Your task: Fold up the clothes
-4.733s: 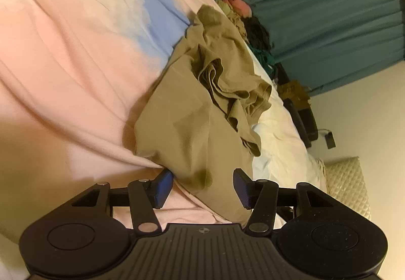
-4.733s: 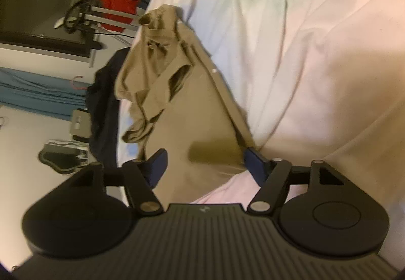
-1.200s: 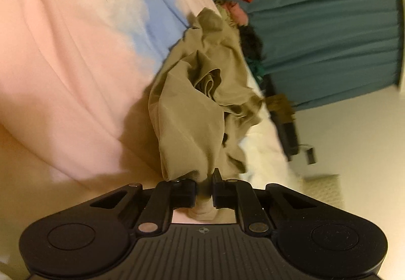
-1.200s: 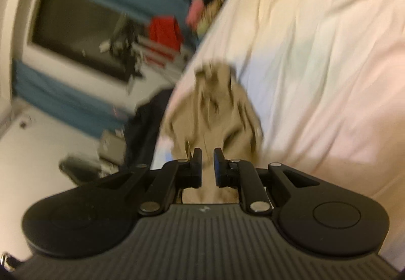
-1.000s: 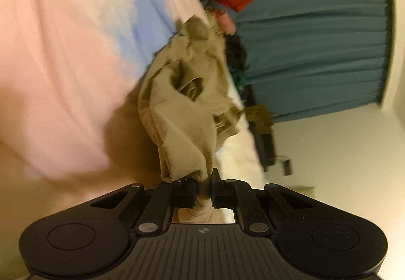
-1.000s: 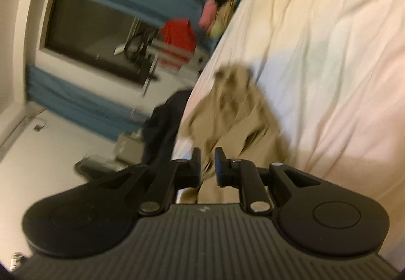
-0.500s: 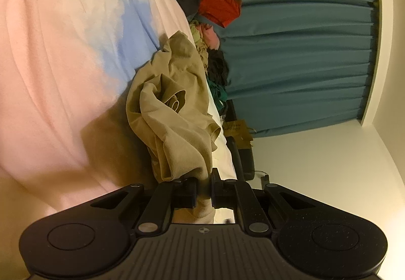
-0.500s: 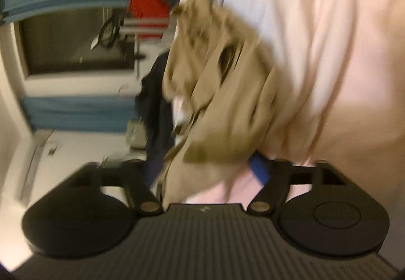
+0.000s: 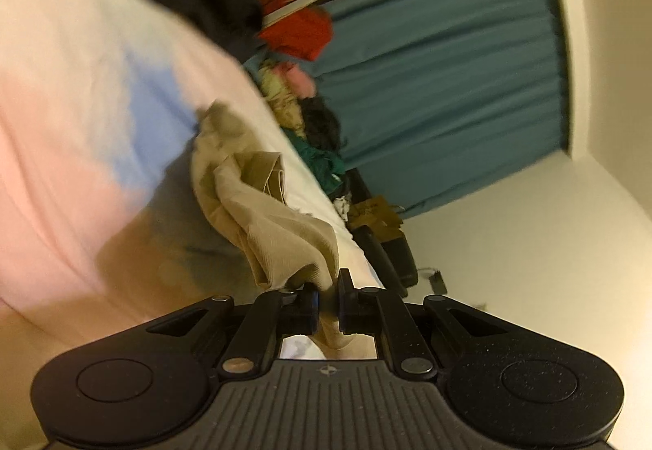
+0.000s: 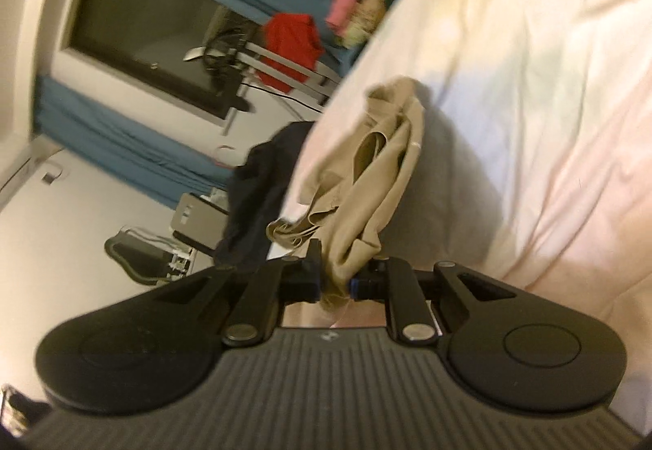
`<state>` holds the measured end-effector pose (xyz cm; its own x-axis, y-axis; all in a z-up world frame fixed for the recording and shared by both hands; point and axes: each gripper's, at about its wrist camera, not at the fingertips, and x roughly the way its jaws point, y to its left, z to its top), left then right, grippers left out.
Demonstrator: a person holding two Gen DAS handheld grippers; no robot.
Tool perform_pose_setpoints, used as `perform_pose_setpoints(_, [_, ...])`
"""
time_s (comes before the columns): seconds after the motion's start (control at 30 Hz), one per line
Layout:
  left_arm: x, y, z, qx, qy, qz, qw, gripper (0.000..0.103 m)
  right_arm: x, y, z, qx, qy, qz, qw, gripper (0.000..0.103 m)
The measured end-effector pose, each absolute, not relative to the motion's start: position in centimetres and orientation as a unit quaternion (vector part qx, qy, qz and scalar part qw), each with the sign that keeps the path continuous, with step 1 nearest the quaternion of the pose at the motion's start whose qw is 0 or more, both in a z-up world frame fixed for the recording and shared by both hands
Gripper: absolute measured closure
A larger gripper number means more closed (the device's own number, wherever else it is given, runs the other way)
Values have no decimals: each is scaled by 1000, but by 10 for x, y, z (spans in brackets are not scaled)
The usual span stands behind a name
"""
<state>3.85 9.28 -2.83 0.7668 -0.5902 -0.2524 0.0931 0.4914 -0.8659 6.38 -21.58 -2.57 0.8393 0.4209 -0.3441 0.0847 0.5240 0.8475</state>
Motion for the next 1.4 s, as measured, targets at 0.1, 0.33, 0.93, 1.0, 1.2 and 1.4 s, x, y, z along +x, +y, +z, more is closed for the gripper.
perform_pose_setpoints(0.1, [4,93,-11,-444,281,-212,824,95,33,-214,-13,465,275,105,835,88])
perform_pose_setpoints(0.33, [-117,81,-4,-421,327,-186,825,95,-2,-218,-18,490,287,96,817,88])
perform_pose_setpoints(0.93, [99,63,-28,-416,389,-79,818,94,115,-218,-52,522,332,21,785,86])
perform_pose_setpoints(1.0, [123,60,-39,-399,398,-81,822,94,131,-220,-64,521,339,17,783,86])
perform_pose_setpoints(1.2, [165,55,-72,-378,404,-86,828,94,174,-230,-102,520,367,24,771,86])
perform_pose_setpoints(1.4, [188,48,-92,-353,403,-90,840,93,192,-244,-125,549,396,44,735,85])
